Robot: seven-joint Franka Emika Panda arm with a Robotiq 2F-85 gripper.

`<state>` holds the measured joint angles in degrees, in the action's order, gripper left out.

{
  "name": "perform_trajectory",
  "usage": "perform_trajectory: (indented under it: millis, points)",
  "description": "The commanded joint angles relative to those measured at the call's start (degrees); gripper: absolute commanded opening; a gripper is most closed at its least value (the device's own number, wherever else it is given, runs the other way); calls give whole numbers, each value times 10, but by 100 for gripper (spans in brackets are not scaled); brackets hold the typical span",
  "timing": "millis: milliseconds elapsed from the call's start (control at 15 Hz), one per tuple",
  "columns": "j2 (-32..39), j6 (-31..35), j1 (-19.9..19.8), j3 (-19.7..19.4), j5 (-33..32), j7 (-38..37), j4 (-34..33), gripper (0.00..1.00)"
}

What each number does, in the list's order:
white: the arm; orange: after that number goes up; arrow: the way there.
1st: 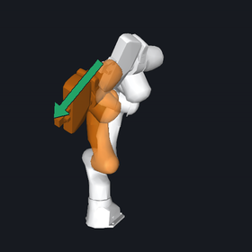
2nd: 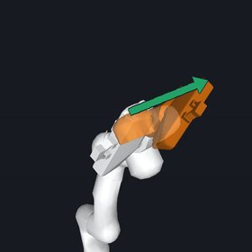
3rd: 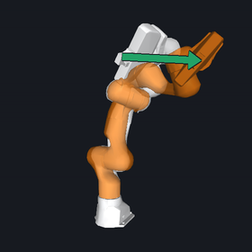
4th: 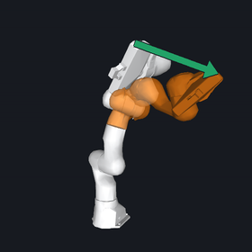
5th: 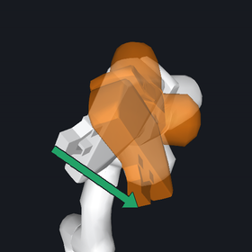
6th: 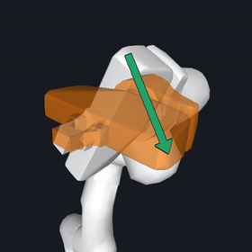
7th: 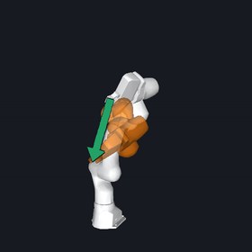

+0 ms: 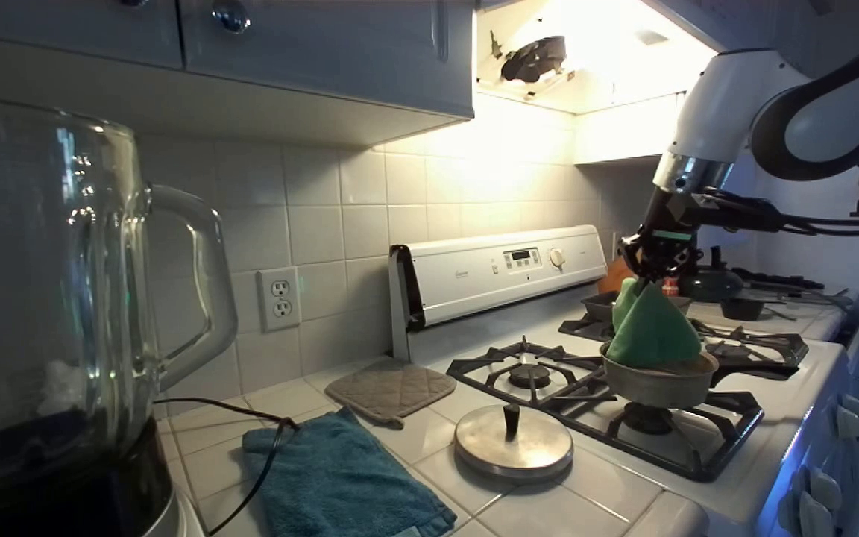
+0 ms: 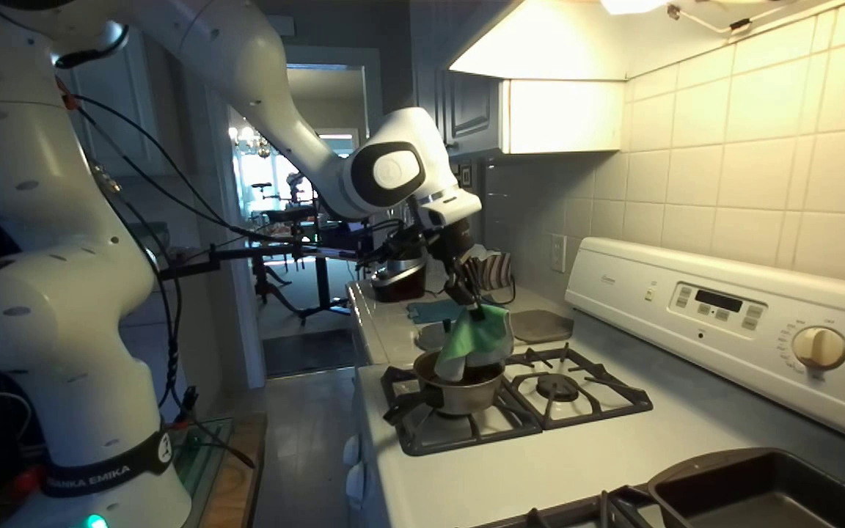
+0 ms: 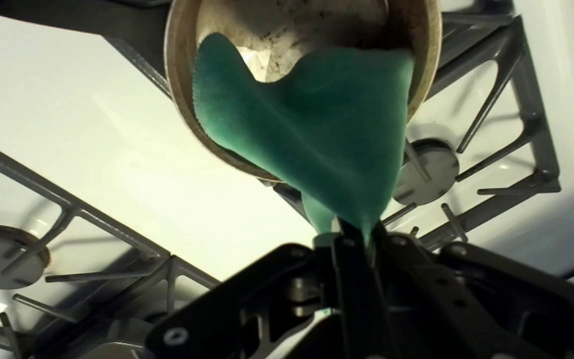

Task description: Pick up the cloth and wipe the pot

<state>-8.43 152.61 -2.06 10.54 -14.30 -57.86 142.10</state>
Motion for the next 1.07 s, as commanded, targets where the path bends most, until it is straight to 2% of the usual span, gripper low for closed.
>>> perform_trajectory:
  millis: [0, 267, 533, 733, 1000]
  points:
    - [32, 10, 29, -7, 29, 58, -34, 1]
    - [46, -2, 64, -9, 101, 160, -52, 1]
    - [48, -59, 91, -7, 192, 281, -66, 1]
    - [40, -126, 97, -4, 201, 320, -74, 1]
    - [31, -217, 98, -3, 184, 328, -85, 1]
